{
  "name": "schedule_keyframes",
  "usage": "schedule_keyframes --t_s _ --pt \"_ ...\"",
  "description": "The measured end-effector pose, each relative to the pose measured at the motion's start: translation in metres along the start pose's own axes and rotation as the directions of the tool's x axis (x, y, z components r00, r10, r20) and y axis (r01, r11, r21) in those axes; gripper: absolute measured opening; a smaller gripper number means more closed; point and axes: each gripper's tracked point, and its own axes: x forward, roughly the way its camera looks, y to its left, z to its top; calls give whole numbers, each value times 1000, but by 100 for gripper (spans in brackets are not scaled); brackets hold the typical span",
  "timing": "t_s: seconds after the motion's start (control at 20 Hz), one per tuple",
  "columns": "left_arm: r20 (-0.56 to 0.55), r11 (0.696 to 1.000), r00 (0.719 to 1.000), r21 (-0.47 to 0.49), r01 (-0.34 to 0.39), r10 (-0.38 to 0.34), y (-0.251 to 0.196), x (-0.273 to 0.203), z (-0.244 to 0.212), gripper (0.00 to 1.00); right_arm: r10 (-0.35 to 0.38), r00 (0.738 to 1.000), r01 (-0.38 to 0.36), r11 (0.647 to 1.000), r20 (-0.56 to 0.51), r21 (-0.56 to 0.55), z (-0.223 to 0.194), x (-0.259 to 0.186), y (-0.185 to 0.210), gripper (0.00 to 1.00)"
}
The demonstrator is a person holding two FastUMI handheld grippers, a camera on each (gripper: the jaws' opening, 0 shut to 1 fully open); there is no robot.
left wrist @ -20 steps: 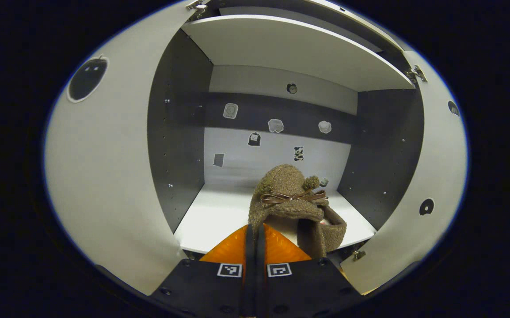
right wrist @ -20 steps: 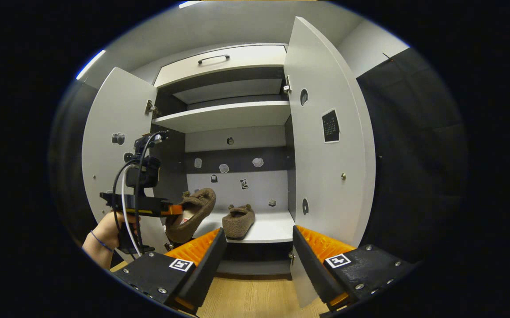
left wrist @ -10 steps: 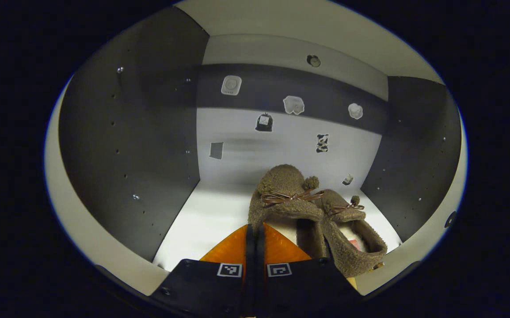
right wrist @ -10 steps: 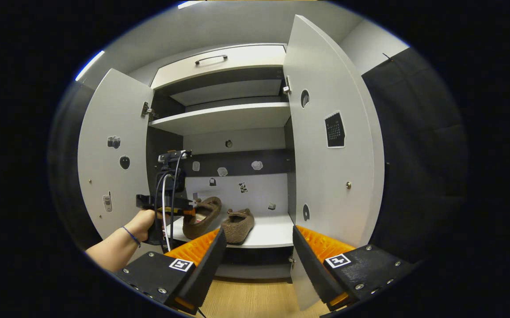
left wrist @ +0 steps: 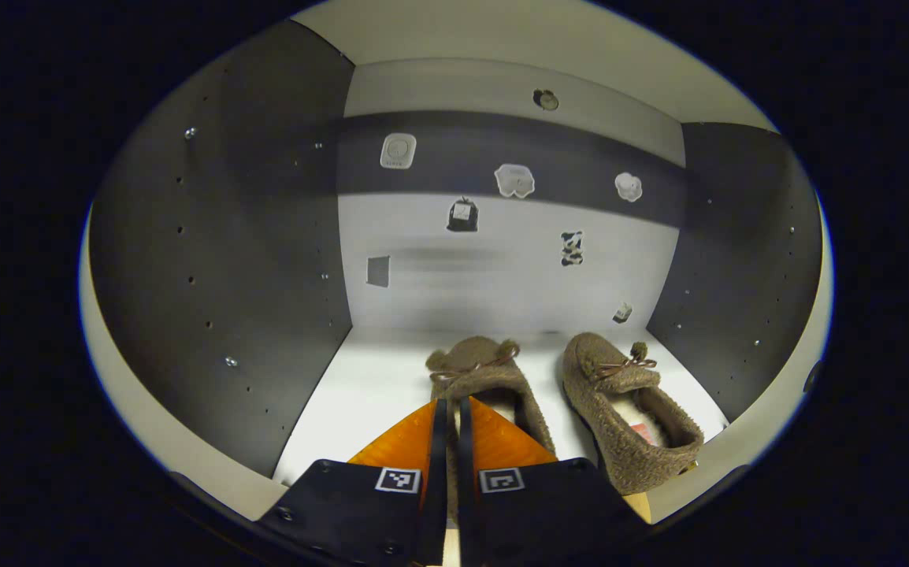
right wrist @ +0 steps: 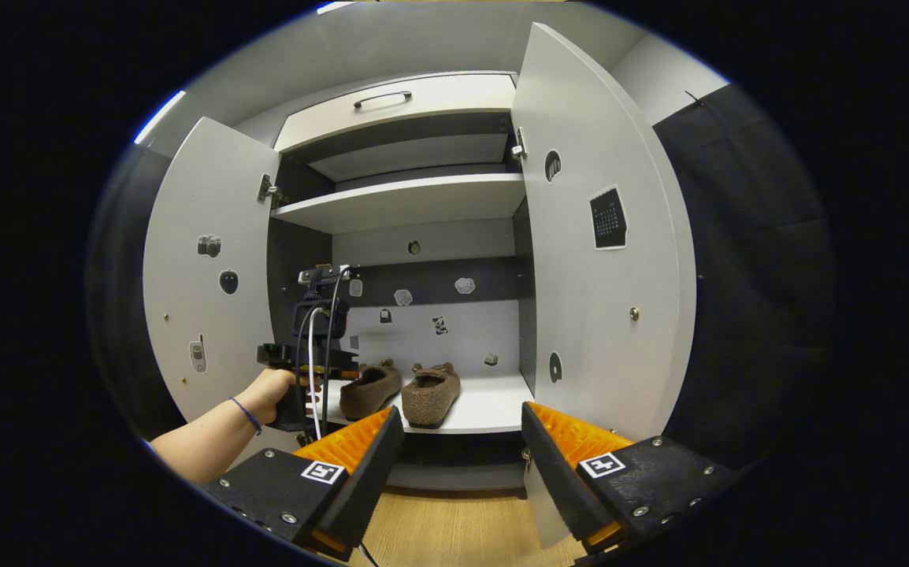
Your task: Grab one shoe with the right hand and put it into the shoe cabinet, grab the other shoe with the left hand and put it into the shoe cabinet; then close the right door with the right hand and the left door with the left hand.
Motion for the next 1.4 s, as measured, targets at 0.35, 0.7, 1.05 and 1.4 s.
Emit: schedule_keyframes --t_s 0.35,0.7,1.05,1.4 --pt "120 1000 993 -2 11 -11 -3 -83 23 84 12 1000 -12 1000 14 15 6 -35 -5 93" --pt "295 1000 955 19 20 -24 -6 -205 43 96 -37 999 38 999 39 -30 9 -83 -47 93" --pt "353 1000 935 4 27 -27 8 -286 23 95 -166 986 166 986 6 -17 -11 -93 -127 93" --pt "387 999 922 -46 29 -9 37 -348 3 99 -279 960 278 959 -18 -62 -44 -67 -205 93"
